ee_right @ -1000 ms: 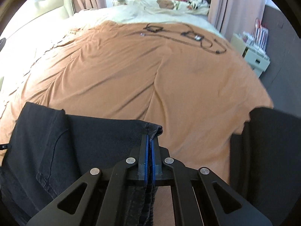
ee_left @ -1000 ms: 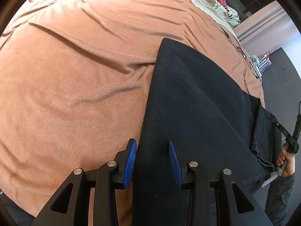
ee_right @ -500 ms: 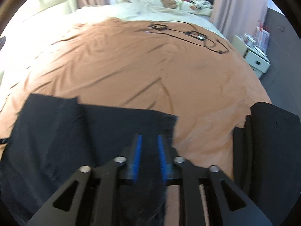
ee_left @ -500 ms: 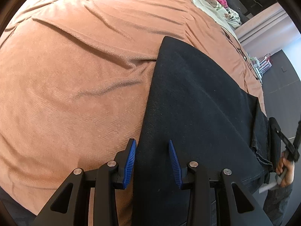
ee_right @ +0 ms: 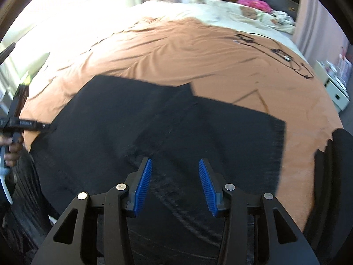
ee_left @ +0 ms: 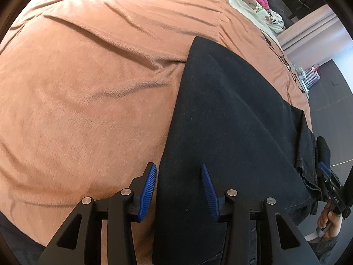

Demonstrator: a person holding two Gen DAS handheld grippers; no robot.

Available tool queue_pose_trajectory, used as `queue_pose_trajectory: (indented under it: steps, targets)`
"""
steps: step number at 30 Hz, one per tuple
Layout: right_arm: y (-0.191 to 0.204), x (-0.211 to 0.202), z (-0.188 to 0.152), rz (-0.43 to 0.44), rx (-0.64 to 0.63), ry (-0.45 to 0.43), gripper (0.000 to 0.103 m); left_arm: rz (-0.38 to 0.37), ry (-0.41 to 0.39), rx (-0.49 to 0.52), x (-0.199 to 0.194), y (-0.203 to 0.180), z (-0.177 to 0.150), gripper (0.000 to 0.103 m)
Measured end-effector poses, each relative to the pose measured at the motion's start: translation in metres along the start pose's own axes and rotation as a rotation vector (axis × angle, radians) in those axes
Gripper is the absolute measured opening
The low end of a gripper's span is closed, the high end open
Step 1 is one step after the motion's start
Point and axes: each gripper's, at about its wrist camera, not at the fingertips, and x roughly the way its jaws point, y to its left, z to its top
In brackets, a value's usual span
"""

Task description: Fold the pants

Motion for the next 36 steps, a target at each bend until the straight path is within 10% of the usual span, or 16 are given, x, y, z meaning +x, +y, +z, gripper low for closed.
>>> queue_pose_trajectory:
  steps: [20,26,36]
  targets:
    - [0.037,0.072,0.006,-0.127,-0.191,0.142,0.053,-0.046,-0.012,-0.021,-0.01,0.015,-0.004,0.045]
    - [0.042,0.08,0.015,-0.154,-0.184,0.12,0.005,-0.046,-0.013,-0.014,-0.013,0.014,-0.005,0.045]
    - [-0.012,0.024,0.04,-0.112,0.007,-0.024,0.004,-0.039,-0.044,0.012,-0.018,0.001,-0.002,0.045]
